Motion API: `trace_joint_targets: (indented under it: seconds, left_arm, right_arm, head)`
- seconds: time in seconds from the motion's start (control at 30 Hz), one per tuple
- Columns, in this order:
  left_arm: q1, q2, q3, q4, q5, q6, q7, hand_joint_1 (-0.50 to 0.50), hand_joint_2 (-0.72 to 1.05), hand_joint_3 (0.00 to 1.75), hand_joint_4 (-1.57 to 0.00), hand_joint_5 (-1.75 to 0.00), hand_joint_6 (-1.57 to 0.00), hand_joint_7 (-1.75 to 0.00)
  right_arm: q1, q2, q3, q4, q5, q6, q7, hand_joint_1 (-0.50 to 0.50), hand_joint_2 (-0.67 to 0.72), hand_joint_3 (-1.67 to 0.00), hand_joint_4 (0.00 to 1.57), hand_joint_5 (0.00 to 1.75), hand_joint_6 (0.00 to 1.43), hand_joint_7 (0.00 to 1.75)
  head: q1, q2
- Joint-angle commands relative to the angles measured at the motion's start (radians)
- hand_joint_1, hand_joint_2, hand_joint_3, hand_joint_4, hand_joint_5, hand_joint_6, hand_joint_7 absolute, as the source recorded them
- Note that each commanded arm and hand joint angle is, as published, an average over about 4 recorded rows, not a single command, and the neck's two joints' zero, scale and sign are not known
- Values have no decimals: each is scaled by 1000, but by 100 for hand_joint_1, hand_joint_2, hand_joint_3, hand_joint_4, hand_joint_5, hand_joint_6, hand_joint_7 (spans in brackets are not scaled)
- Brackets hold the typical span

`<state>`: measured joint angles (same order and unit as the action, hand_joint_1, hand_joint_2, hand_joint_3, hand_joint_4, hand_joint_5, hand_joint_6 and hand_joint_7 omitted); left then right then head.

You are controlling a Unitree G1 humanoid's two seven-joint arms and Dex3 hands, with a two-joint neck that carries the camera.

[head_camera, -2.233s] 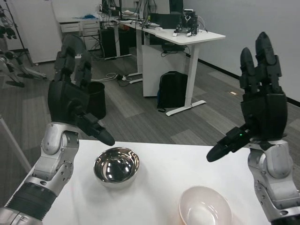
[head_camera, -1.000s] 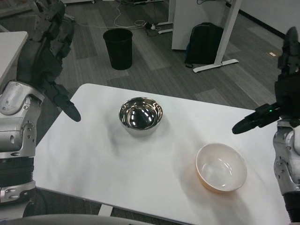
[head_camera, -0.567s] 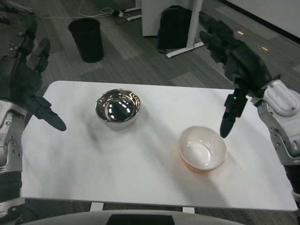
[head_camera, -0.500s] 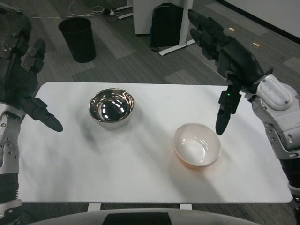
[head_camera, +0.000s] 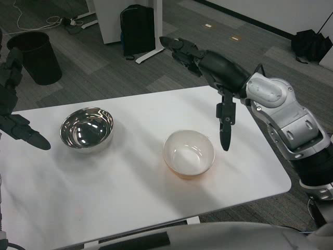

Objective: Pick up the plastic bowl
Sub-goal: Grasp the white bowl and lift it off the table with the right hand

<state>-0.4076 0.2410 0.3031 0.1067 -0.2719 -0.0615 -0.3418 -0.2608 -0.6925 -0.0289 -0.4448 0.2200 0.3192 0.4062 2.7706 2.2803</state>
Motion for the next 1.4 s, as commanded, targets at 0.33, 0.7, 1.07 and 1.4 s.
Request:
trace_joint_targets:
  seconds: [0.33, 0.7, 1.07, 1.4]
  left_arm:
    - [-83, 24, -29, 73, 3, -7, 2, -50, -72, 9, 0, 0, 0, 0]
    - [-100, 23, -27, 72, 13, -6, 5, -50, -72, 9, 0, 0, 0, 0]
    - [-118, 20, -9, 75, 13, -7, 9, -50, -72, 9, 0, 0, 0, 0]
    - [-121, 21, -5, 105, 13, -11, 12, -50, -72, 9, 0, 0, 0, 0]
  right_arm:
    - [39, -12, 158, -20, -251, 8, 62, -46, 41, 0, 0, 0, 0, 0]
    - [70, -84, 247, -22, -461, -7, 128, -46, 41, 0, 0, 0, 0, 0]
    - [66, -60, 380, -26, -717, -38, 225, -46, 41, 0, 0, 0, 0, 0]
    - [66, -67, 444, -25, -928, -150, 242, -46, 31, 0, 0, 0, 0, 0]
  head:
    - [5, 20]
    - [-3, 21]
    - [19, 14]
    - [30, 9]
